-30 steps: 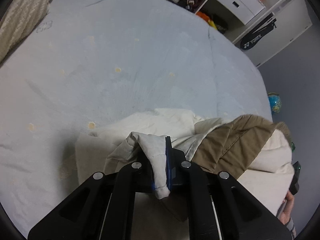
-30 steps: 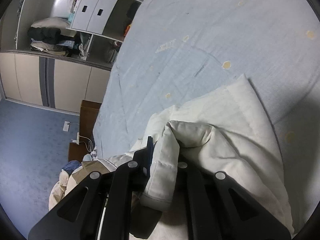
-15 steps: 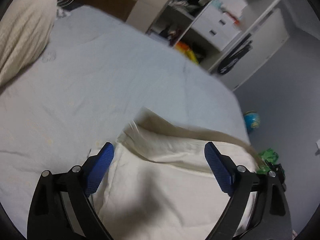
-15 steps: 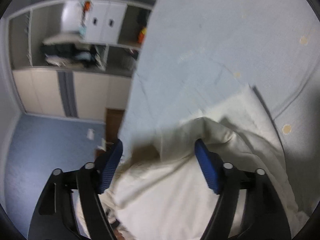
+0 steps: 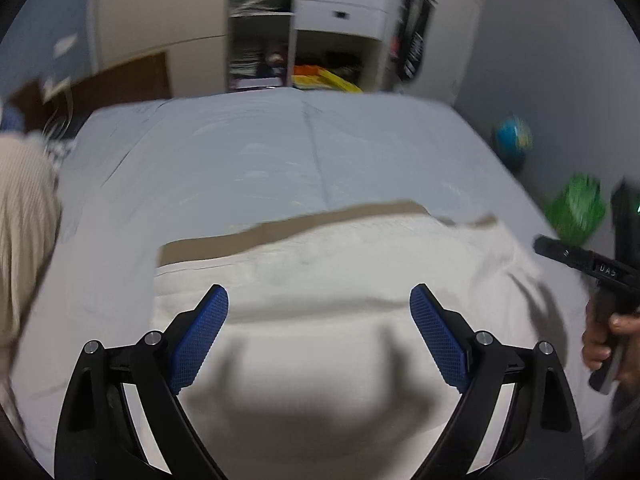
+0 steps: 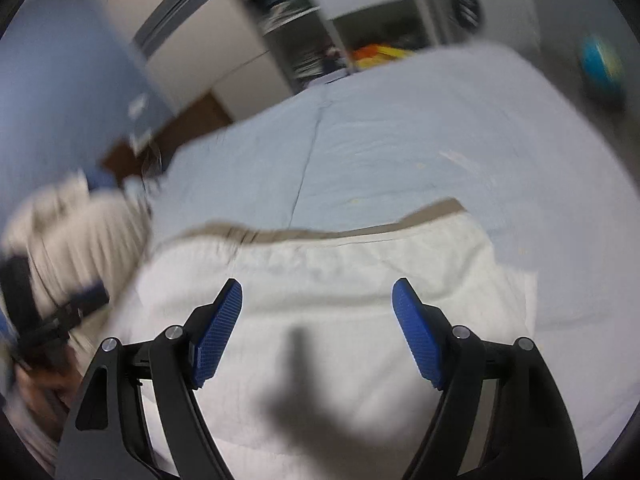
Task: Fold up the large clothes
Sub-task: 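Press the folded jacket edge flat with both tools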
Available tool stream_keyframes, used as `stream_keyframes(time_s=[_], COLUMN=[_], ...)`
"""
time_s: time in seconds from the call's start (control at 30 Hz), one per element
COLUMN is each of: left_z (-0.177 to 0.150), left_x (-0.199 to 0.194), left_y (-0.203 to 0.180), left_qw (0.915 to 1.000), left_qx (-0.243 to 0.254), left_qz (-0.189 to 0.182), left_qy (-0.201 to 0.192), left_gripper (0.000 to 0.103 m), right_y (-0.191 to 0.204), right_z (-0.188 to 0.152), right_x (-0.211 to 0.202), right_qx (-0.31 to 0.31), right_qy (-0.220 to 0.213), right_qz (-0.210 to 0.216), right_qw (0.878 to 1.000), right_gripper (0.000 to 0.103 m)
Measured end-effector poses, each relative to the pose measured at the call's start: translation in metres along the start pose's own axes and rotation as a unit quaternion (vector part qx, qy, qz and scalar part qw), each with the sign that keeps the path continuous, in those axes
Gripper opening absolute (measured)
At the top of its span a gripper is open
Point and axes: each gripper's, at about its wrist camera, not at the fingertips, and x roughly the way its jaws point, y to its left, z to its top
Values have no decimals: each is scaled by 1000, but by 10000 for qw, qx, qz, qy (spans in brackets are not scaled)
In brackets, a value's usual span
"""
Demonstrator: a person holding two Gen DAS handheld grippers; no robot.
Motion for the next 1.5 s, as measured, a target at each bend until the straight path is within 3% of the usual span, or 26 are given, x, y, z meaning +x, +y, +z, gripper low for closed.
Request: stream_keyframes(time_s=[0.17, 0.27, 0.37, 0.47, 0.97, 1.5], left_z=[-6, -11, -19, -25, -42, -46], left_x=[43, 70, 88, 97, 128, 135], left_y=[-24, -12, 6, 9, 3, 0], left_qw=[9988, 9986, 9980, 9981, 9975, 9971], left_qx=[315, 21, -230, -144, -136, -104], left_qz=[289, 342, 243, 292, 488, 583], left_qy=[218, 393, 538, 521, 483, 469], left_gripper=[89, 90, 95, 97, 98, 98], right_y=[50, 58, 46, 37, 36, 39], right_z=[-12, -23, -31, -32, -41, -45], right_x=[31, 58, 79, 90, 136, 157], right_qx=[-1173, -1478, -1500, -1381, -1613, -1604], right_qy=[242, 407, 450, 521, 623, 729], right_qz=[-405, -642, -701, -685, -1138, -1260], right_qw=[9920, 9861, 9852, 9867, 9783, 9763], right_gripper=[73, 75, 82, 85, 89, 90])
